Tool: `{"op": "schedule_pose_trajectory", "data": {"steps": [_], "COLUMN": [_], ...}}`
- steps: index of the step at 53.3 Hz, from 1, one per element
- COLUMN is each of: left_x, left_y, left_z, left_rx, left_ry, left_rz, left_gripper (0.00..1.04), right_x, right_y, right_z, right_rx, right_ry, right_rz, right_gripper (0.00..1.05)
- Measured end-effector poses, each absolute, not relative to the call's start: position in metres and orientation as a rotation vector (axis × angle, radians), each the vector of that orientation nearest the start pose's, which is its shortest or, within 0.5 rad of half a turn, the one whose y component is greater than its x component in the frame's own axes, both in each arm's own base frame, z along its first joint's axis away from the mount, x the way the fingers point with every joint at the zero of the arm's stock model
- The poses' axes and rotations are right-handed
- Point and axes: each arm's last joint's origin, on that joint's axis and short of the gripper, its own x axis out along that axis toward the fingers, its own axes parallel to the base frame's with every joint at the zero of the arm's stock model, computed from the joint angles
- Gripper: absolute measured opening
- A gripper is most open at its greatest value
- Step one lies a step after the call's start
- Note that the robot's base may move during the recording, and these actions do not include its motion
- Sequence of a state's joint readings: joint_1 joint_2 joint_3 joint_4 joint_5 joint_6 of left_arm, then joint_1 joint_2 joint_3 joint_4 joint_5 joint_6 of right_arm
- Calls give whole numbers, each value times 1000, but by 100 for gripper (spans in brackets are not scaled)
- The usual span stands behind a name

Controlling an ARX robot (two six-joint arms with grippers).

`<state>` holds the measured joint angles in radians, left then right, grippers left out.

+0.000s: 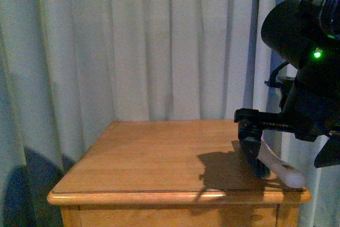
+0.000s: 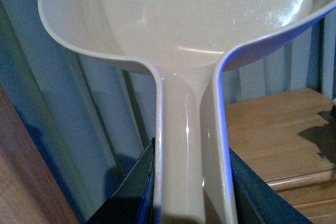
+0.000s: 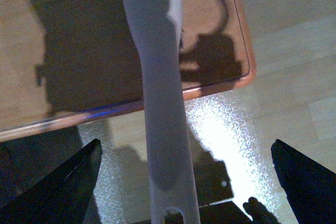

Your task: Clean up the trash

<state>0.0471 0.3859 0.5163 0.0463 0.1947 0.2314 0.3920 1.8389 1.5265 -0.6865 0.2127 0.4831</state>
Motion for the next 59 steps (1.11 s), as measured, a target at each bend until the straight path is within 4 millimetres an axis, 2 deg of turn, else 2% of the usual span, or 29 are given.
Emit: {"op": "schedule_pose_trajectory", "data": {"steps": [13,26,40,51,54,59], "left_x": [105,105,105,105,105,105], "left_y": [-1,-1,-1,-1,-1,-1], "left_z": [311,311,311,311,311,311], "left_rx": [252,252,252,252,252,252], "left_ry": [-192,-192,-192,-192,-192,-192], "left_rz": [-126,-126,-126,-126,-126,-126], "left_gripper": [28,28,28,28,28,28], "right_x": [371,373,376,377,378,379], "right_y": [150,153,155,155,155,156], "right_z": [240,234,226,226,226,227], "right_rx": [160,177,176,178,180,178], "right_ry": [994,1002,1020,1013,1004,980], "right_rz": [-85,-87,-97,-87,-92,-84], "right_gripper": [97,97,54,26,20,19]}}
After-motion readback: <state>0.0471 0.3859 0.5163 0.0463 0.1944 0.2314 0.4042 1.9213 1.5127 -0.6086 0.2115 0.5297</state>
